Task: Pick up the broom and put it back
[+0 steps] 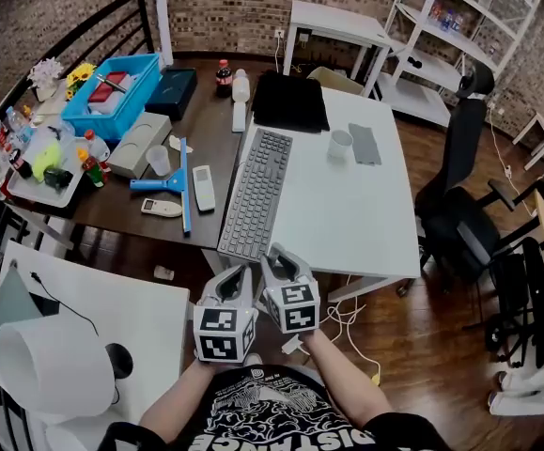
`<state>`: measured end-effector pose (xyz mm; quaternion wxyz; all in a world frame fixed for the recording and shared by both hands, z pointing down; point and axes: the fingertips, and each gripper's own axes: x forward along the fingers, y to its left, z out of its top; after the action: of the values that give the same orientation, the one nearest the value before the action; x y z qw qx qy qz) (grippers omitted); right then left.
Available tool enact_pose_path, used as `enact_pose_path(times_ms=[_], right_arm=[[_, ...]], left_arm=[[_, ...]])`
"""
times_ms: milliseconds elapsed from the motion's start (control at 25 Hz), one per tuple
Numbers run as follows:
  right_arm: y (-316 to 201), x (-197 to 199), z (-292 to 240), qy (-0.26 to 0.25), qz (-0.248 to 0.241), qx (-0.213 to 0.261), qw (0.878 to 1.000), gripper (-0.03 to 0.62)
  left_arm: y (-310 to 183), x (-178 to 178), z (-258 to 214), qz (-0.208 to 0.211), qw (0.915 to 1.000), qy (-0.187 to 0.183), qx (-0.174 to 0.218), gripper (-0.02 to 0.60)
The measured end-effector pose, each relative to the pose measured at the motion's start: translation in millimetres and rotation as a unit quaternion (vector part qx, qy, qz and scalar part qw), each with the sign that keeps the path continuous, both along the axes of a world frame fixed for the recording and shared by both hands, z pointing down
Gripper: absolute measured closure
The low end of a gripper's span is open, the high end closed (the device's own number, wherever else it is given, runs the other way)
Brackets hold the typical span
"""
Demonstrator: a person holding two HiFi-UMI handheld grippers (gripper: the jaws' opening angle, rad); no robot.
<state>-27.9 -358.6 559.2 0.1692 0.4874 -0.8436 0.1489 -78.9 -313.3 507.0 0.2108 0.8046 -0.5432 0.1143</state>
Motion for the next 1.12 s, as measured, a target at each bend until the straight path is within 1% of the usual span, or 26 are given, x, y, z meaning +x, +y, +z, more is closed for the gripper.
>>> enact_pose_path(times_ms=[400,640,760,920,1120], right_arm=[[-14.6,1.2,1.0,0.009,0.007,0.006,1.000,0.494],[-16.7,1.6,2.2,0.017,0.001,0.009,1.000,0.493],[-16.4,1.8,3.6,0.016,0.000,0.003,1.000,0.493],[-13.7,4.5,3.9,0.017,0.001,0.000,1.000,0.473],[-3.8,5.5,-1.9,0.018,-0.003,0.002,1.000,0.473]], left_arm=[[-0.6,-1.9,0.4,0.001,1.0000,0.000,-0.001,0.578],[2.0,-2.0,-2.1,-0.001,1.0000,-0.002,-0.001,0.578],[3.4,-3.3,-3.5,-0.003,1.0000,-0.001,0.001,0.577],[7.4,-3.6,-3.4,-0.004,1.0000,-0.001,0.000,0.578],[15.7,1.7,-3.1,0.000,1.0000,-0.001,-0.002,0.577]])
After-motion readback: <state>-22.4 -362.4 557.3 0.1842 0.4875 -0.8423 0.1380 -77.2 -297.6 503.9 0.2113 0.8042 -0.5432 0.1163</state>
